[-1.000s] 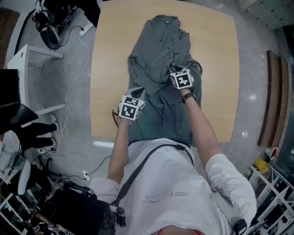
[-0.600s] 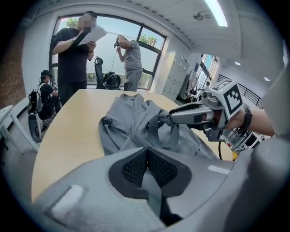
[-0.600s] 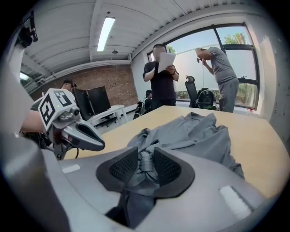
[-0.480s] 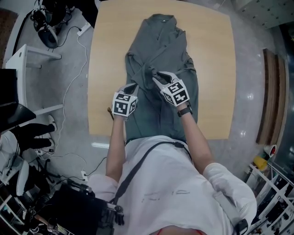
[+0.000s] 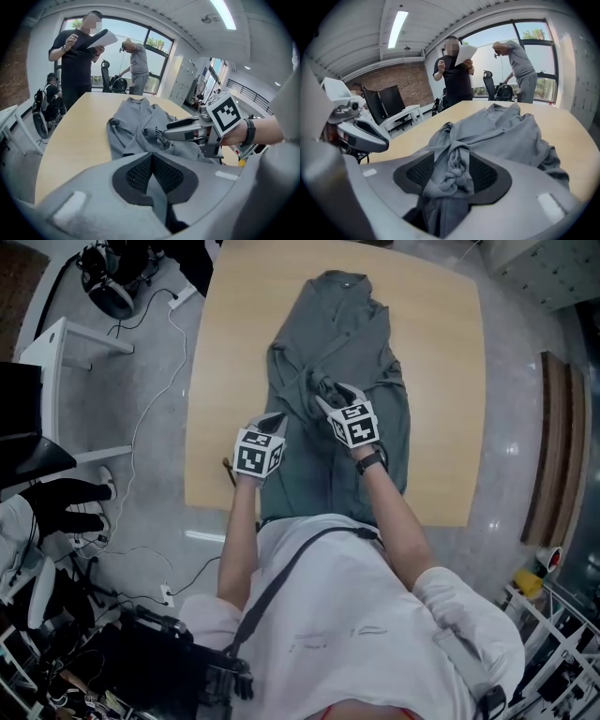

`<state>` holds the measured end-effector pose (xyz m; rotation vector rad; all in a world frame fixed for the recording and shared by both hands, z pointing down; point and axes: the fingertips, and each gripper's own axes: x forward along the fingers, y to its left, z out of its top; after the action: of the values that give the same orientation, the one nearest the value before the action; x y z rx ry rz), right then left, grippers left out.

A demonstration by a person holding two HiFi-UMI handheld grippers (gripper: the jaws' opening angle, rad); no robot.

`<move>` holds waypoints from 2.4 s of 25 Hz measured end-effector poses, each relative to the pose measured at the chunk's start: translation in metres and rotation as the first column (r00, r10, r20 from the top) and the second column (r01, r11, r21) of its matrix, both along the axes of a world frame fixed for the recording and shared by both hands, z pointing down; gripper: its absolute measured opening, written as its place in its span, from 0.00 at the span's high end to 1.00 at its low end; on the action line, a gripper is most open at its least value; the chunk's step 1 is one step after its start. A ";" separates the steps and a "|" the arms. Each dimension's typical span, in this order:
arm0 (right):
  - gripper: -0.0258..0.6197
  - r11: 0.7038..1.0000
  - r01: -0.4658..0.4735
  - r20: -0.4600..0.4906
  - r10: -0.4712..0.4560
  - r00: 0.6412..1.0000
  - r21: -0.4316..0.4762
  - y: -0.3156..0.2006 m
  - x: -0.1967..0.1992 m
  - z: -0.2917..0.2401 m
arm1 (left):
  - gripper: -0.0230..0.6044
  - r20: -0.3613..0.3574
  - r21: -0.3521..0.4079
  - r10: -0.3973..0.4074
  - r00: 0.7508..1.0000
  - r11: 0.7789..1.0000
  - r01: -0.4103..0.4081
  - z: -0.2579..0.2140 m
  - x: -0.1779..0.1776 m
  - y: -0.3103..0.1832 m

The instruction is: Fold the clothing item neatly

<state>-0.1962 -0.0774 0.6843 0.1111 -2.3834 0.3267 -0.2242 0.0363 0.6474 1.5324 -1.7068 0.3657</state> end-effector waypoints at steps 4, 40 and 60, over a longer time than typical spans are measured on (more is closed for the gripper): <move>0.74 0.998 -0.059 0.011 0.059 0.998 -0.003 -0.004 0.051 -0.008 | 0.96 -0.009 0.004 0.017 1.000 1.000 -0.017 0.004 0.007 0.004; 0.32 0.898 -0.429 -0.237 0.398 0.886 -0.099 0.087 0.389 0.060 | 0.60 -0.128 -0.305 -0.042 0.991 0.952 0.000 0.107 0.128 0.218; 0.80 0.971 -0.184 -0.117 0.167 0.979 -0.153 0.136 0.323 0.067 | 0.90 -0.234 -0.203 -0.294 0.927 0.947 0.249 0.108 0.177 0.191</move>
<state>0.1273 0.0590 0.7509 0.2577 -2.2391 0.5846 -0.0468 0.2269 0.7556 1.1444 -1.6061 0.1499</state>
